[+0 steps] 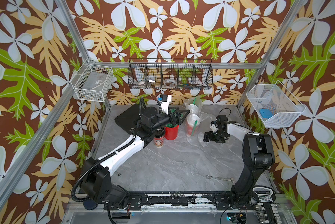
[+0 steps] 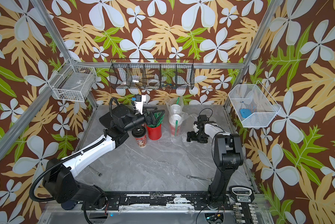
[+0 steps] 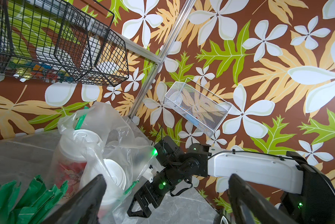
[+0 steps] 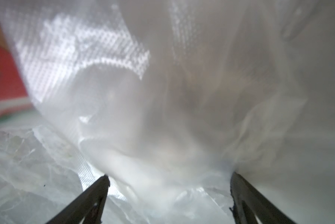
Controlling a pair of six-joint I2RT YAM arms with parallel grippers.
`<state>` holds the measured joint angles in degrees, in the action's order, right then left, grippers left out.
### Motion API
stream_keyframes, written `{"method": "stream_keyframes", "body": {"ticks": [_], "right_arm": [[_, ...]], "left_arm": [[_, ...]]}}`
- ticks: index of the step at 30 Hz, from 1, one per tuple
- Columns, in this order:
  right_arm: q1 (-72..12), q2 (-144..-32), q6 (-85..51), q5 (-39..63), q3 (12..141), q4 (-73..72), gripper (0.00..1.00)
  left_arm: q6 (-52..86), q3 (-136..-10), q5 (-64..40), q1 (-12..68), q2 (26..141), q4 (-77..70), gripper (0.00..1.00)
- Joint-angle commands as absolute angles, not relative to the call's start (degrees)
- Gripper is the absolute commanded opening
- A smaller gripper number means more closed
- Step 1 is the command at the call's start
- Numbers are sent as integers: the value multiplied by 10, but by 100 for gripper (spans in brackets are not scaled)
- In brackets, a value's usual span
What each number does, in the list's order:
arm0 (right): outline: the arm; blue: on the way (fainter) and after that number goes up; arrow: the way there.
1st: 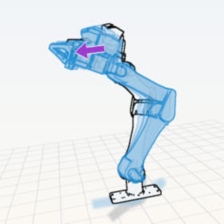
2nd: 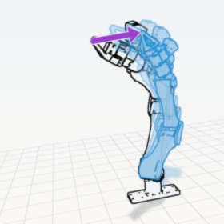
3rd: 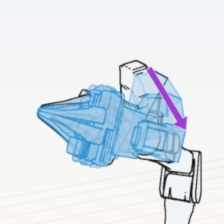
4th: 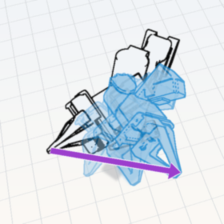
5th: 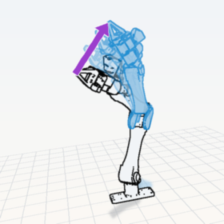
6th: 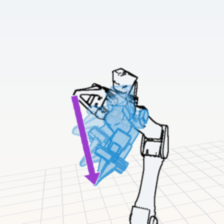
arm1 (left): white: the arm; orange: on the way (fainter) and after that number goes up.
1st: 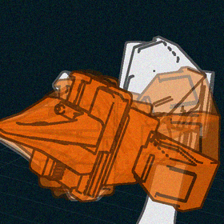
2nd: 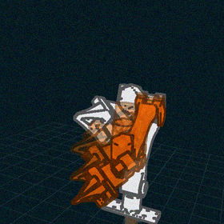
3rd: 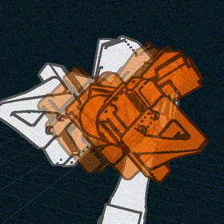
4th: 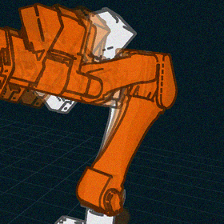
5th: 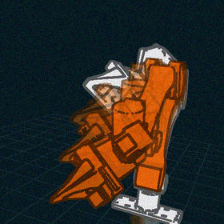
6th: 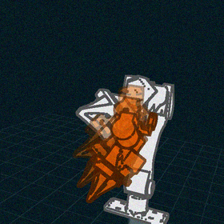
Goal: Pack milk tea into plastic carrier bags
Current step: Adjust the plastic carrier bag at the center of the board.
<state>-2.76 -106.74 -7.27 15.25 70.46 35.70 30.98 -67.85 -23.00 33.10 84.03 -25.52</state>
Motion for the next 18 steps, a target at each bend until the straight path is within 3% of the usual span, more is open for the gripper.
{"method": "stream_keyframes", "body": {"ticks": [1,18], "right_arm": [[-32,-1047,-71,185,686,367,97],[-82,-941,-86,185,584,385,91]], "left_arm": [[313,-676,-237,330,841,-281,99],[328,-646,-245,330,834,-313,99]]}}
